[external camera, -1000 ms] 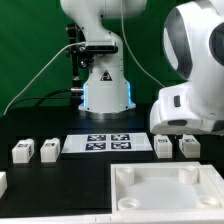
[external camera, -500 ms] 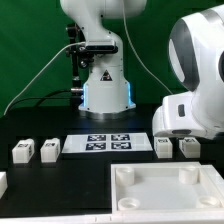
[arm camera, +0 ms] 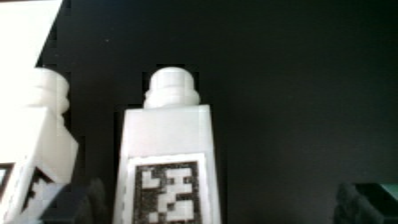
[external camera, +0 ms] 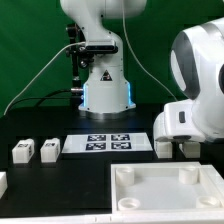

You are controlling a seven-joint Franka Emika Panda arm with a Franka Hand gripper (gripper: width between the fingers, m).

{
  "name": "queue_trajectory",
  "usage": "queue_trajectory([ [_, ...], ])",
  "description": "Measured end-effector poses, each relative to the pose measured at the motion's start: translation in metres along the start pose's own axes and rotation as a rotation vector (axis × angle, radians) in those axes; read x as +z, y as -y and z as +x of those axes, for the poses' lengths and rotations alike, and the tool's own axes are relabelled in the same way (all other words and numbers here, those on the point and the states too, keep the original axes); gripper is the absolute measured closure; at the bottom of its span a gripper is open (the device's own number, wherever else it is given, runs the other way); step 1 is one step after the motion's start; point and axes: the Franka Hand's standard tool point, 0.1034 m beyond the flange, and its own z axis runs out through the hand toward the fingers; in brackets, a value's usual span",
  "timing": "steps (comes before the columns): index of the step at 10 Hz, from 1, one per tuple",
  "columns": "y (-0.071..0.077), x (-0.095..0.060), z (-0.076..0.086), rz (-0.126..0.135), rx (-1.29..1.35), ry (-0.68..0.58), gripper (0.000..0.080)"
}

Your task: Assemble one leg

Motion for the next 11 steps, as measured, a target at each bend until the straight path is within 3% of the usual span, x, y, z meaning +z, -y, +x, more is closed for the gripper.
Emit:
queue_trajectory([
  [5, -0.0022, 0.0022, 0.0033, 0.003, -0.006, -0.003, 0.016],
  [6, -0.0022, 0.0022, 0.0033, 0.003, -0.006, -0.003, 0.0318],
  [7, -0.0022, 0.0022, 0.0033, 0.003, -0.006, -0.003, 0.0318],
  [8, -0.0021, 0.0021, 0.0032, 0.003, -0.006, -0.003, 0.0514],
  [11, -0.0021, 0.0021, 0.0032, 0.003, -0.006, -0.003, 0.051],
])
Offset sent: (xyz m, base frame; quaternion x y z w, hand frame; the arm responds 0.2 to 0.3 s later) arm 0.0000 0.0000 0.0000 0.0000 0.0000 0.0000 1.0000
